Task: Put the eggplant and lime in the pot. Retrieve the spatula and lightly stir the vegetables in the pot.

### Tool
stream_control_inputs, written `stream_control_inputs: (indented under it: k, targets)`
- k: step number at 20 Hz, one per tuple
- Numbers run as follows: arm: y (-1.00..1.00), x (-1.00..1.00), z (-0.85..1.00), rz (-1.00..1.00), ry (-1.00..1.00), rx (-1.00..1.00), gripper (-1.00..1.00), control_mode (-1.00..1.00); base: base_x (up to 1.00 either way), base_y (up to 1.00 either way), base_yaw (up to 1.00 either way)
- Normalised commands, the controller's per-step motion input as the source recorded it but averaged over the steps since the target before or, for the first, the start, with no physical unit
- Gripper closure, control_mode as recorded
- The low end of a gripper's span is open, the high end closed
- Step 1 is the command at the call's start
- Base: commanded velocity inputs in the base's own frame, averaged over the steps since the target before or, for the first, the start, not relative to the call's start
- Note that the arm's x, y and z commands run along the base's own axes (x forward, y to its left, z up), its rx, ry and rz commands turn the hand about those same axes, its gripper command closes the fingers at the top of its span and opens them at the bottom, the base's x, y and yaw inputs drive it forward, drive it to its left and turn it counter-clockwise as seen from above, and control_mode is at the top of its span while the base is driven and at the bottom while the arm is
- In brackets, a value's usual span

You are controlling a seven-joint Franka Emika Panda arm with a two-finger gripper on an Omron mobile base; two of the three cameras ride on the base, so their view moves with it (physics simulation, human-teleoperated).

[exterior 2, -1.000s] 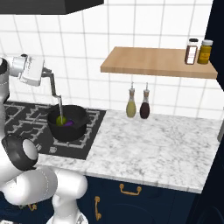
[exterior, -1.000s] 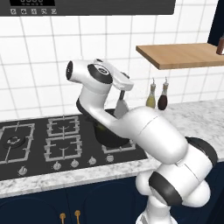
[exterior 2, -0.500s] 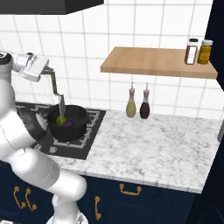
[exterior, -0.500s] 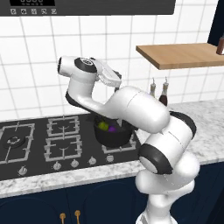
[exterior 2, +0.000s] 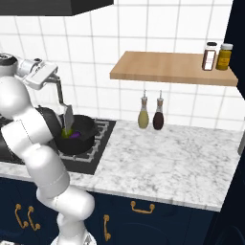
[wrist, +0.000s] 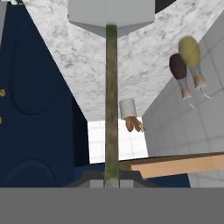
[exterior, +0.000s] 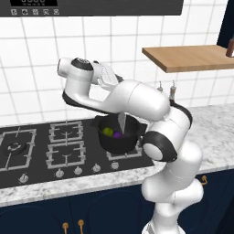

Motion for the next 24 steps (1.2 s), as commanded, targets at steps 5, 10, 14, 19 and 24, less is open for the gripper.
stream_control_inputs:
  k: [5,10,14,19,24]
  targets:
    - [0.0,0.02,-0.17,-0.12,0.0,0.02,1.0,-1.0,0.0,0.0,0.0]
    - [0.0,0.03,-0.12,-0.1,0.0,0.05,1.0,-1.0,0.0,0.0,0.0]
    - [0.0,0.14,-0.17,-0.09,0.0,0.03,1.0,-1.0,0.0,0.0,0.0]
    - [-0.02,0.0,-0.31,-0.08,0.0,0.02,1.0,-1.0,0.0,0.0,0.0]
    - [0.0,0.0,-0.25,-0.07,0.0,0.02,1.0,-1.0,0.0,0.0,0.0]
